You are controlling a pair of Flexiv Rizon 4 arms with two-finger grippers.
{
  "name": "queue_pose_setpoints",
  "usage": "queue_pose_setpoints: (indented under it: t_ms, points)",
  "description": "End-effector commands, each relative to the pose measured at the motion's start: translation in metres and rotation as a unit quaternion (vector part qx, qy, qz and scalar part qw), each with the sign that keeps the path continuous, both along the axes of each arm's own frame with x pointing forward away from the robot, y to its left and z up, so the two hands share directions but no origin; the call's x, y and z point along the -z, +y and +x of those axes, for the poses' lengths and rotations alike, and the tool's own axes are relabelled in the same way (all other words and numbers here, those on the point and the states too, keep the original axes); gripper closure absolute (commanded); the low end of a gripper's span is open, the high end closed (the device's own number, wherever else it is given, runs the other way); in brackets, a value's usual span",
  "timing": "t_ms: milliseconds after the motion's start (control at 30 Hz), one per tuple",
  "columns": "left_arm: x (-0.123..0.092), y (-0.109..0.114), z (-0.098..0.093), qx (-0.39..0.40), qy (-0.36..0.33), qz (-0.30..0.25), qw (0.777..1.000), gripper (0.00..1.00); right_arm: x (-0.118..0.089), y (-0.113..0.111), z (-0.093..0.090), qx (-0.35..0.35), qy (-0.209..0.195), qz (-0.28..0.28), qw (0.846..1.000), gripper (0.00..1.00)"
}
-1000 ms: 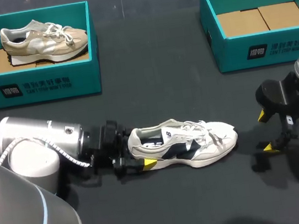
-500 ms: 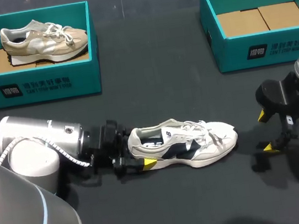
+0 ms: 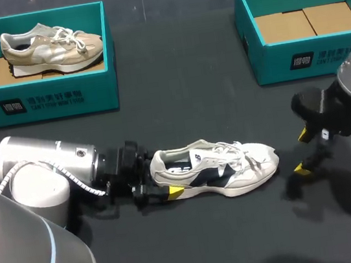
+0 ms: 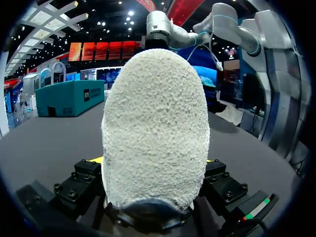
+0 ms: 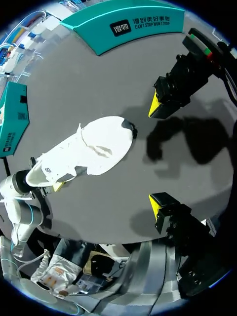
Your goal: Take the shoe out of the shoebox, open the shoe tongue, remove and reinsert the insole, then place the shoe into the shoebox
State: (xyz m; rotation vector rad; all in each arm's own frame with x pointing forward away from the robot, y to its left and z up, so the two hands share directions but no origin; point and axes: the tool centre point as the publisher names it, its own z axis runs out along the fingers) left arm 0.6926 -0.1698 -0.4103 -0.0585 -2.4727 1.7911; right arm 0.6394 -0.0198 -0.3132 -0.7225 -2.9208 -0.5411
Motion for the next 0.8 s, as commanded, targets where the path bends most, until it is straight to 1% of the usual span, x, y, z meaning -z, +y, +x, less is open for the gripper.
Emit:
queue_pose_setpoints:
  t_ms: [33, 100, 167, 233, 300, 333, 667, 700, 733, 767, 800]
  points:
    - [0.002, -0.001, 0.001, 0.001, 0.0, 0.002, 1.0, 1.0, -0.023, 0.04, -0.005, 0.103, 0.006, -0.073, 0.992, 0.0]
    - [0.002, -0.001, 0.001, 0.001, 0.0, 0.002, 1.0, 1.0, -0.031, 0.056, -0.009, 0.145, 0.014, -0.093, 0.985, 0.0]
    - [0.002, -0.001, 0.001, 0.001, 0.0, 0.002, 1.0, 1.0, -0.035, 0.07, -0.012, 0.175, 0.021, -0.099, 0.979, 0.0]
    - [0.002, -0.001, 0.001, 0.001, 0.0, 0.002, 1.0, 1.0, -0.038, 0.083, -0.015, 0.239, 0.041, -0.1, 0.965, 0.0]
    - [0.002, -0.001, 0.001, 0.001, 0.0, 0.002, 1.0, 1.0, -0.04, 0.091, -0.016, 0.275, 0.044, -0.096, 0.956, 0.0]
    - [0.002, -0.001, 0.001, 0.001, 0.0, 0.002, 1.0, 1.0, -0.041, 0.095, -0.017, 0.273, 0.039, -0.092, 0.957, 0.0]
    - [0.002, -0.001, 0.001, 0.001, 0.0, 0.002, 1.0, 1.0, -0.041, 0.095, -0.017, 0.273, 0.039, -0.092, 0.957, 0.0]
    - [0.002, -0.001, 0.001, 0.001, 0.0, 0.002, 1.0, 1.0, -0.041, 0.102, -0.019, 0.285, 0.033, -0.092, 0.953, 0.0]
    - [0.002, -0.001, 0.001, 0.001, 0.0, 0.002, 1.0, 1.0, -0.042, 0.11, -0.02, 0.308, 0.03, -0.096, 0.946, 0.0]
    - [0.002, -0.001, 0.001, 0.001, 0.0, 0.002, 1.0, 1.0, -0.042, 0.116, -0.021, 0.34, 0.038, -0.1, 0.934, 0.0]
    - [0.002, -0.001, 0.001, 0.001, 0.0, 0.002, 1.0, 1.0, -0.041, 0.123, -0.021, 0.359, 0.046, -0.11, 0.926, 0.0]
